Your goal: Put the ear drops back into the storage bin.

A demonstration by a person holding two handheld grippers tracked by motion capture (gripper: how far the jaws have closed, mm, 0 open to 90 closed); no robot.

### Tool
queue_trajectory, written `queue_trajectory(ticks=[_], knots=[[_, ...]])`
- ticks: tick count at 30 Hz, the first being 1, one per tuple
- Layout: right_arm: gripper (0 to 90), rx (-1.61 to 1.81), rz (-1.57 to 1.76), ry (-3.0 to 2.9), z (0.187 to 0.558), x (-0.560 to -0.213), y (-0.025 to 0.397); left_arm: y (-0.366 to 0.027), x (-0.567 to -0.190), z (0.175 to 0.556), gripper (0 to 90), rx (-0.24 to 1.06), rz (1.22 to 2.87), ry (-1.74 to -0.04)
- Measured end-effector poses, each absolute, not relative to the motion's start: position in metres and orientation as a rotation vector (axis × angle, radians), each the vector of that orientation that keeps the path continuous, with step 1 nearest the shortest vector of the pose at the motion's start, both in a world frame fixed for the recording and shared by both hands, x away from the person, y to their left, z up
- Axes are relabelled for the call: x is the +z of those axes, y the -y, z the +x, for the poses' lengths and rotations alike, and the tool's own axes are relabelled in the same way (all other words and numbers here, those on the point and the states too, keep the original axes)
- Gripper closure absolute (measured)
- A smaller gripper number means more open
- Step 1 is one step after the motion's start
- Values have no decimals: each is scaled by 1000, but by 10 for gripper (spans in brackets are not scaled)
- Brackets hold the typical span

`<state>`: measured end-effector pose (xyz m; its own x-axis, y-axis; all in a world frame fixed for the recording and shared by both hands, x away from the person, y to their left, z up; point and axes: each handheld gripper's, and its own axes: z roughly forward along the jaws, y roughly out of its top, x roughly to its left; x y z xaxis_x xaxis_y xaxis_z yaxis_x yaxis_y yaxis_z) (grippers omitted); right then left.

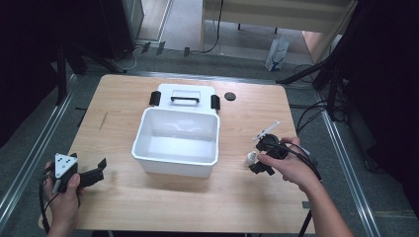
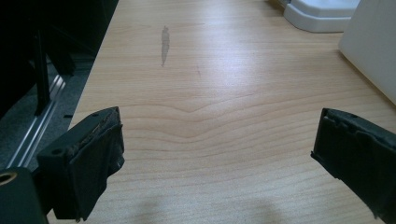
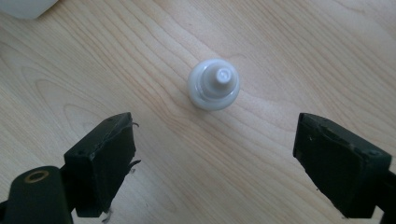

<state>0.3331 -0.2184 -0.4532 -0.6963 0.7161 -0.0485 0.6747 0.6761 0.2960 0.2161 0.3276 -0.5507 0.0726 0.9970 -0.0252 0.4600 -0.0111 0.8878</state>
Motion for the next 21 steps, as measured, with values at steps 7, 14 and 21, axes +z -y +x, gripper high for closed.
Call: queue_trajectory(ticks=[7,14,21], knots=[[126,321,1104,-2755,340,-443,208,-328,-551,216,26,877,1585,-1494],[163,231,1068,-2787,348,-436,197,-328,-551,217,27,872,1589,-1494],[438,167,1025,-2850,355,-437,189,-328,-551,217,27,874,1587,-1495]])
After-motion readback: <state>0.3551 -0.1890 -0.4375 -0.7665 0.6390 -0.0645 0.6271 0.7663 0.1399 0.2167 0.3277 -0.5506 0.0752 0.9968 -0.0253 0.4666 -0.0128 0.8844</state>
